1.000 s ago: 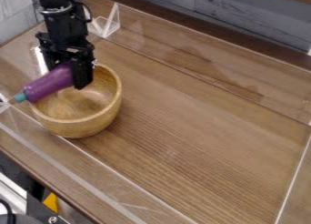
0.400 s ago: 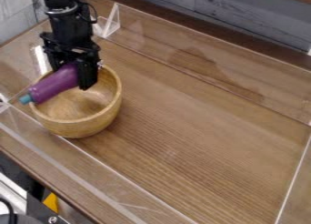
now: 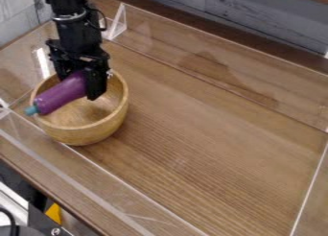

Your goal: Put the purple eggplant in the brown bowl

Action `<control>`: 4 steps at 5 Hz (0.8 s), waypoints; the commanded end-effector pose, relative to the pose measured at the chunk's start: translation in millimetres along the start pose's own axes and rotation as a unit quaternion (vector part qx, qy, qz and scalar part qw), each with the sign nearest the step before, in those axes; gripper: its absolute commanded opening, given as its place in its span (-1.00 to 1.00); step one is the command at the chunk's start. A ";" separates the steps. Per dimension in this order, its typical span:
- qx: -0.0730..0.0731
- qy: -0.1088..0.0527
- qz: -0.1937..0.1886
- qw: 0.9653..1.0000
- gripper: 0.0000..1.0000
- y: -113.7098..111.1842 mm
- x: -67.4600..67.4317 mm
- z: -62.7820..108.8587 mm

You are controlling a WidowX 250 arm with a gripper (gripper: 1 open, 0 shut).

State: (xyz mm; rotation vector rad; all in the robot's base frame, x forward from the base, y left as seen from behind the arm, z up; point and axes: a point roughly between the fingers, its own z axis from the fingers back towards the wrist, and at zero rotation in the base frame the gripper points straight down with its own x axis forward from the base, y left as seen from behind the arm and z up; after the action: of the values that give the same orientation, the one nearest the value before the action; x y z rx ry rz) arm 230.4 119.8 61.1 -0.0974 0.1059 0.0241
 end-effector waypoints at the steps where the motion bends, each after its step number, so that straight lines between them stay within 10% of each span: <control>1: 0.020 -0.029 -0.003 0.999 -1.00 -1.7 2.0 15.6; 2: 0.021 -0.027 -0.002 0.999 1.00 -3.1 1.3 13.2; 4: 0.017 -0.026 0.003 1.000 1.00 -9.4 2.6 14.9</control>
State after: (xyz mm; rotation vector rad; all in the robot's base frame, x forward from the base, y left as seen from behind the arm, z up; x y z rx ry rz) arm 229.5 111.1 58.9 -0.0948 0.1156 0.0390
